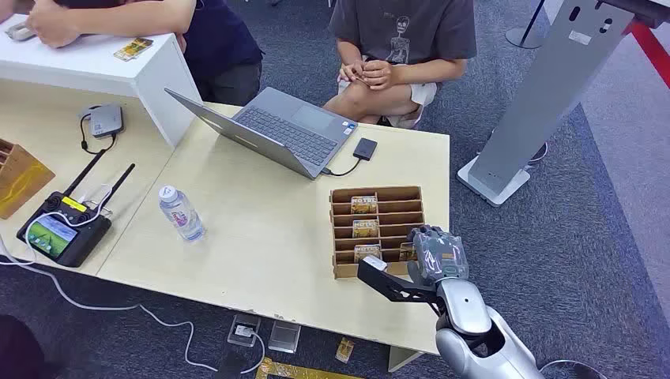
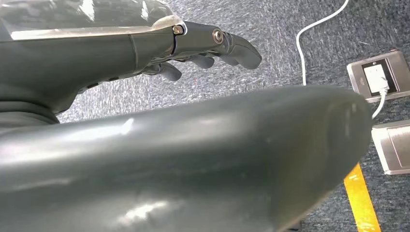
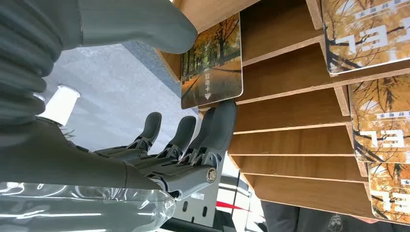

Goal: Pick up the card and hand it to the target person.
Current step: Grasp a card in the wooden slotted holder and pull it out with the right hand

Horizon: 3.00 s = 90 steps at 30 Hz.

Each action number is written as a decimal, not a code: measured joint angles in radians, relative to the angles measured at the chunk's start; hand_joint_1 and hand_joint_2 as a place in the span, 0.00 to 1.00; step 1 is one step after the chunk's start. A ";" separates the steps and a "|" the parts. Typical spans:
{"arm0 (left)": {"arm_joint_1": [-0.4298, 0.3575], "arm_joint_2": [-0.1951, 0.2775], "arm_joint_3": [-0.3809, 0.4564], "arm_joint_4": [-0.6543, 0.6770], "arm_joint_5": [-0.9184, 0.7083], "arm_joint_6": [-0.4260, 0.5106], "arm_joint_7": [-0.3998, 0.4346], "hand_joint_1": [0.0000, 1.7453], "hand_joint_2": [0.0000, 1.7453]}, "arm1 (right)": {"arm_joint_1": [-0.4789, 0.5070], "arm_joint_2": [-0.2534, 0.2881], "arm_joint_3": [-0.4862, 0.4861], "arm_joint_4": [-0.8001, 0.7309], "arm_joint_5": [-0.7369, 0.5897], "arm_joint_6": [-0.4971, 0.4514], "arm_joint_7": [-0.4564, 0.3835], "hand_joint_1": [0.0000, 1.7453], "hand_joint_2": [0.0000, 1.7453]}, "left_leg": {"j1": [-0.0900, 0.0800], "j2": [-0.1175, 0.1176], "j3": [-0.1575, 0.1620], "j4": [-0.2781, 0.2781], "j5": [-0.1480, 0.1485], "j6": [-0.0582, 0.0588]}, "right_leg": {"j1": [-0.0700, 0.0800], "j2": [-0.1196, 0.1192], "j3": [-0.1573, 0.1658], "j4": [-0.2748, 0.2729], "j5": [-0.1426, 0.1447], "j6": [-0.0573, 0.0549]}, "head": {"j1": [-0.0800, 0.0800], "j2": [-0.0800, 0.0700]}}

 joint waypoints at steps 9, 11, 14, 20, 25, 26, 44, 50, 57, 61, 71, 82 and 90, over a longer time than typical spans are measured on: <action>0.000 0.000 0.000 0.000 0.000 -0.002 0.003 0.00 0.00 | -0.006 0.002 0.000 0.011 -0.003 0.001 0.000 0.58 1.00 | 0.000 0.000 0.000 0.000 0.000 0.000 | 0.000 0.000 0.000 0.000 0.000 0.000 | 0.000 0.000; 0.000 0.000 0.000 0.000 0.000 -0.002 0.004 0.00 0.00 | -0.009 0.003 0.000 0.014 -0.004 0.001 -0.001 0.63 1.00 | 0.000 0.000 0.000 0.000 0.000 0.000 | 0.000 0.000 0.000 0.000 0.000 0.000 | 0.000 0.000; 0.000 0.000 0.000 0.000 0.000 -0.001 0.005 0.00 0.00 | -0.016 0.008 0.001 0.019 -0.005 0.002 -0.003 0.66 1.00 | 0.000 0.000 0.001 0.000 0.000 0.000 | 0.000 0.000 0.001 0.000 0.000 0.000 | 0.000 0.000; 0.000 0.000 0.000 0.000 0.000 0.000 0.006 0.00 0.00 | -0.028 0.014 0.003 0.030 -0.007 0.004 -0.005 0.70 1.00 | 0.000 0.000 0.000 0.000 0.000 0.000 | 0.000 0.000 0.000 0.000 0.000 0.000 | 0.000 0.000; 0.000 0.000 0.000 0.000 0.000 0.000 0.006 0.00 0.00 | -0.031 0.017 0.003 0.037 -0.007 0.004 -0.005 0.70 1.00 | 0.000 0.000 0.001 0.000 0.000 0.000 | 0.000 0.000 0.001 0.000 0.000 0.000 | 0.000 0.000; 0.000 0.000 0.000 0.000 0.000 0.000 0.007 0.00 0.00 | -0.031 0.017 0.004 0.038 -0.007 0.004 -0.005 0.71 1.00 | 0.000 0.000 0.001 0.000 0.000 0.000 | 0.000 0.000 0.001 0.000 0.000 0.000 | 0.000 0.000; 0.000 0.000 0.000 0.000 0.000 0.001 0.019 0.00 0.00 | -0.028 0.021 0.006 0.044 0.004 -0.009 0.003 0.84 1.00 | 0.000 0.000 0.003 0.000 0.000 0.000 | 0.000 0.000 0.002 0.000 0.000 0.000 | 0.000 0.000; 0.000 0.000 0.000 0.000 0.000 0.001 0.019 0.00 0.00 | -0.027 0.021 0.006 0.044 0.006 -0.010 0.005 0.85 1.00 | 0.000 0.000 0.003 0.000 0.000 0.000 | 0.000 0.000 0.002 0.000 0.000 0.000 | 0.000 0.000; 0.000 0.000 0.000 0.000 0.000 0.001 0.020 0.00 0.00 | 0.005 0.016 0.005 -0.018 0.069 -0.020 0.032 0.90 1.00 | 0.000 0.000 0.002 0.000 0.000 0.000 | 0.000 0.000 0.002 0.000 0.000 0.000 | 0.000 0.000; 0.000 0.000 0.000 0.000 0.000 0.001 0.020 0.00 0.00 | 0.013 0.015 0.003 -0.040 0.077 -0.020 0.035 0.91 1.00 | 0.000 0.000 0.002 0.000 0.000 0.000 | 0.000 0.000 0.002 0.000 0.000 0.000 | 0.000 0.000; 0.000 0.000 0.000 0.000 0.000 0.001 0.022 0.00 0.00 | 0.023 0.010 -0.004 -0.079 0.093 -0.020 0.038 0.91 1.00 | 0.000 0.000 0.002 0.000 0.000 0.000 | 0.000 0.000 0.001 0.000 0.000 0.000 | 0.000 0.000; 0.000 0.000 0.000 0.000 0.000 0.004 0.022 0.00 0.00 | 0.020 0.002 -0.010 -0.132 0.126 -0.016 0.028 0.87 1.00 | 0.000 0.000 0.002 0.000 0.000 0.000 | 0.000 0.000 0.001 0.000 0.000 0.000 | 0.000 0.000; 0.000 0.000 0.000 0.000 0.000 0.003 0.021 0.00 0.00 | -0.011 -0.006 -0.013 -0.198 0.124 -0.014 0.006 0.86 1.00 | 0.000 0.000 0.002 0.000 0.000 0.000 | 0.000 0.000 0.001 0.000 0.000 0.000 | 0.000 0.000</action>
